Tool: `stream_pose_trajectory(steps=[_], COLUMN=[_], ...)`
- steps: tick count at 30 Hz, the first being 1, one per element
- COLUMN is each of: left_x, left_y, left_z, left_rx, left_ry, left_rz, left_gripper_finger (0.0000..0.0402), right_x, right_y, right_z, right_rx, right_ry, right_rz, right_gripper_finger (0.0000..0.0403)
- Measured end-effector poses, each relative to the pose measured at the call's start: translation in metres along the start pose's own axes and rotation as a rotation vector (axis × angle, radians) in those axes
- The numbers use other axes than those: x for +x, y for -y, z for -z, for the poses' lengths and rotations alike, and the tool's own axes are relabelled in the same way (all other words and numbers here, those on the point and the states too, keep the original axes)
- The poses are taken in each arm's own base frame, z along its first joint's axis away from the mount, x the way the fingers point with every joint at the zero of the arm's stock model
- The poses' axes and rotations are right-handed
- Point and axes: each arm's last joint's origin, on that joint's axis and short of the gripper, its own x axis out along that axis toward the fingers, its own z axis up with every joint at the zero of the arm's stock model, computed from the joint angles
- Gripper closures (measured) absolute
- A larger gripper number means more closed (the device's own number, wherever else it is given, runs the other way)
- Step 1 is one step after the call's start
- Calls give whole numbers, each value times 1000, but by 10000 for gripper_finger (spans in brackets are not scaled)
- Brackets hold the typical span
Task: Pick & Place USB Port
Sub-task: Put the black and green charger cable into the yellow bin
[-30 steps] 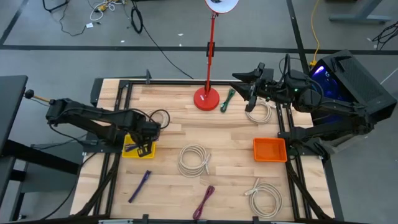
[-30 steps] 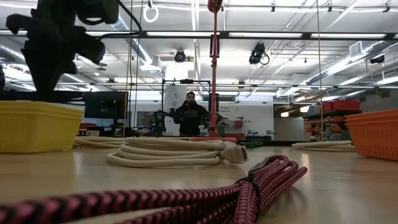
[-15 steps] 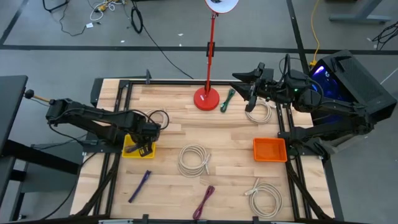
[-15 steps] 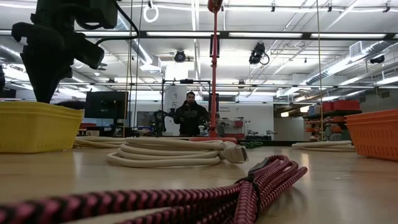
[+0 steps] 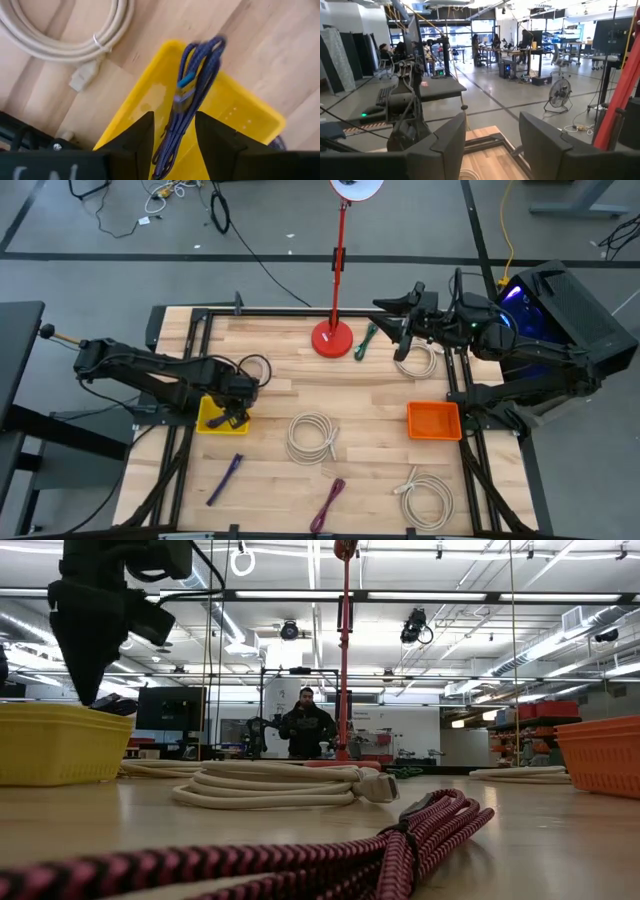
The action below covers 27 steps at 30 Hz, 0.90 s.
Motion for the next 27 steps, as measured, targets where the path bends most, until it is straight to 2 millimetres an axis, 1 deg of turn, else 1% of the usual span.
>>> stream_pose_trajectory(steps=[3, 6, 10, 12, 14, 16, 18, 21, 25, 27], left_x=[-11, -27, -53, -66, -78, -87, -94, -99, -102, -103], left_y=[0, -1, -4, -7, -8, -9, -10, -10, -11, -11], left_z=[-7, -17, -32, -39, -48, -57, -64, -73, -79, -80], left_rx=[-13, 0, -14, -30, -62, -100, -106, -127, -150, -155], left_ry=[45, 106, 234, 314, 415, 514, 585, 667, 719, 729], left_rz=[0, -9, -43, -66, -82, -87, -79, -52, -29, -25], left_gripper_finger=[240, 235, 234, 234, 234, 234, 234, 234, 234, 234], right_x=[0, 0, -2, -4, -4, -2, 4, 16, 35, 44], right_y=[0, 0, 4, 7, 12, 20, 29, 48, 70, 80], right_z=[0, 5, 21, 31, 45, 64, 82, 106, 140, 155], right_rx=[-5, -13, 22, 42, 27, -1, 29, 116, 207, 231], right_ry=[-4, -48, -215, -317, -425, -548, -622, -693, -815, -841], right_rz=[1, 2, 26, 88, 193, 309, 375, 417, 454, 464], right_gripper_finger=[215, 215, 215, 215, 215, 215, 215, 215, 215, 215])
